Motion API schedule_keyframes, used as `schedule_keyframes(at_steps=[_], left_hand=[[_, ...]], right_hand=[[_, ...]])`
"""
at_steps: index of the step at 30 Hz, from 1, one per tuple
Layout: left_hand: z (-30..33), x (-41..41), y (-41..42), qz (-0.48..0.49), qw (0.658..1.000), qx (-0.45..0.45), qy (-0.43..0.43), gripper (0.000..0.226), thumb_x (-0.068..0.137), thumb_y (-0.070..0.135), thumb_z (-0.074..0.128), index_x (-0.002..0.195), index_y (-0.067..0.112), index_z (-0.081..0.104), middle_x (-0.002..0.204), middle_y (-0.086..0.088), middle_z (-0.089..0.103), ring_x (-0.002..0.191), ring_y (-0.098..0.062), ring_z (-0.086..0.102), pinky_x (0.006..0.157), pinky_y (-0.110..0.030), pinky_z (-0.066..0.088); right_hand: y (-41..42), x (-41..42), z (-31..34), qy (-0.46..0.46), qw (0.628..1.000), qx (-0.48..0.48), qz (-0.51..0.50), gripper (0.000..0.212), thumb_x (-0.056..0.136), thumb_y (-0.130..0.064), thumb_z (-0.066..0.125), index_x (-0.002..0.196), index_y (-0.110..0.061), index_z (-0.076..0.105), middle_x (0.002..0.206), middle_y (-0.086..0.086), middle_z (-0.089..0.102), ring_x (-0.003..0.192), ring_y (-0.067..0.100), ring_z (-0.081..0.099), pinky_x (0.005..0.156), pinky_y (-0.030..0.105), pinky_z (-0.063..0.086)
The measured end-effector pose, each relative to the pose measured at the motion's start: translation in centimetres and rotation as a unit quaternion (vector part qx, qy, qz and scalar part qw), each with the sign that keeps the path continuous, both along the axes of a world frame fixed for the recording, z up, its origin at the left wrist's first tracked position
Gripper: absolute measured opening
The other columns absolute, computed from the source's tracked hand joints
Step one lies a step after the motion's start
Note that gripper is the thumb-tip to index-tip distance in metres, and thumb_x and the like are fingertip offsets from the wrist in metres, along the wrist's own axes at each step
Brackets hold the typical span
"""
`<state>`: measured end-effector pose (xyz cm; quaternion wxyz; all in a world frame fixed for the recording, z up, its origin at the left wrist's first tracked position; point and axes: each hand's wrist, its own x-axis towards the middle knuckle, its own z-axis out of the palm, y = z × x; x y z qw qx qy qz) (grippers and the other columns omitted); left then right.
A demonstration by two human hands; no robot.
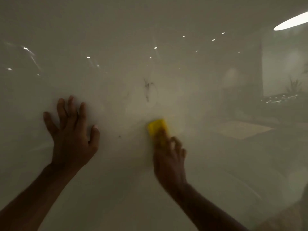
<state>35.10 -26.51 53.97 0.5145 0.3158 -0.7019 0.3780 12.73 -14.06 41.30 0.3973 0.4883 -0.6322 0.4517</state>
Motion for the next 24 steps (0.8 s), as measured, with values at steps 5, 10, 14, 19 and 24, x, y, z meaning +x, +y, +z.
schedule_keyframes(at_steps=[5, 10, 14, 19, 24], left_hand=[[0.4, 0.3, 0.8, 0.019, 1.0, -0.003, -0.006, 0.062, 0.096, 0.028, 0.045, 0.151, 0.0, 0.04, 0.165, -0.028, 0.031, 0.156, -0.047, 0.024, 0.12, -0.068, 0.015], [0.7, 2.0, 0.7, 0.019, 1.0, -0.014, 0.002, 0.06, 0.097, 0.023, 0.044, 0.151, -0.002, 0.043, 0.164, -0.03, 0.032, 0.156, -0.047, 0.025, 0.118, -0.057, 0.026], [0.9, 2.5, 0.8, 0.012, 1.0, -0.004, -0.003, 0.059, 0.096, 0.021, 0.045, 0.149, -0.005, 0.043, 0.163, -0.032, 0.033, 0.154, -0.049, 0.027, 0.115, -0.056, 0.029], [0.9, 2.2, 1.1, 0.02, 1.0, 0.0, -0.004, 0.059, 0.097, 0.022, 0.045, 0.15, -0.004, 0.043, 0.163, -0.032, 0.033, 0.154, -0.049, 0.028, 0.114, -0.057, 0.03], [0.7, 2.6, 1.2, 0.013, 1.0, 0.01, -0.002, 0.059, 0.097, 0.02, 0.046, 0.15, -0.005, 0.044, 0.163, -0.031, 0.034, 0.154, -0.048, 0.028, 0.113, -0.055, 0.032]], right_hand=[[-0.4, 1.8, -0.3, 0.296, 0.942, 0.104, 0.121, 0.064, 0.095, -0.019, 0.048, 0.152, -0.037, 0.027, 0.159, -0.012, 0.027, 0.124, 0.033, 0.045, 0.079, 0.037, 0.037], [0.2, -2.9, 10.4, -0.05, 0.997, -0.051, 0.007, 0.066, 0.089, -0.02, 0.057, 0.15, -0.026, 0.034, 0.161, -0.001, 0.028, 0.121, 0.039, 0.042, 0.084, 0.046, 0.039], [-0.7, 1.5, 7.2, -0.033, 0.999, -0.039, -0.001, 0.066, 0.086, -0.019, 0.059, 0.149, -0.024, 0.038, 0.159, 0.001, 0.031, 0.12, 0.04, 0.041, 0.084, 0.05, 0.043], [-0.9, 4.0, -2.1, 0.315, 0.931, 0.133, 0.126, 0.06, 0.094, -0.018, 0.045, 0.15, -0.034, 0.034, 0.157, -0.009, 0.033, 0.125, 0.036, 0.047, 0.077, 0.038, 0.041], [-0.5, 0.9, 5.9, 0.055, 0.998, 0.006, 0.035, 0.063, 0.088, -0.026, 0.053, 0.148, -0.034, 0.039, 0.161, -0.01, 0.026, 0.121, 0.034, 0.04, 0.08, 0.041, 0.038]])
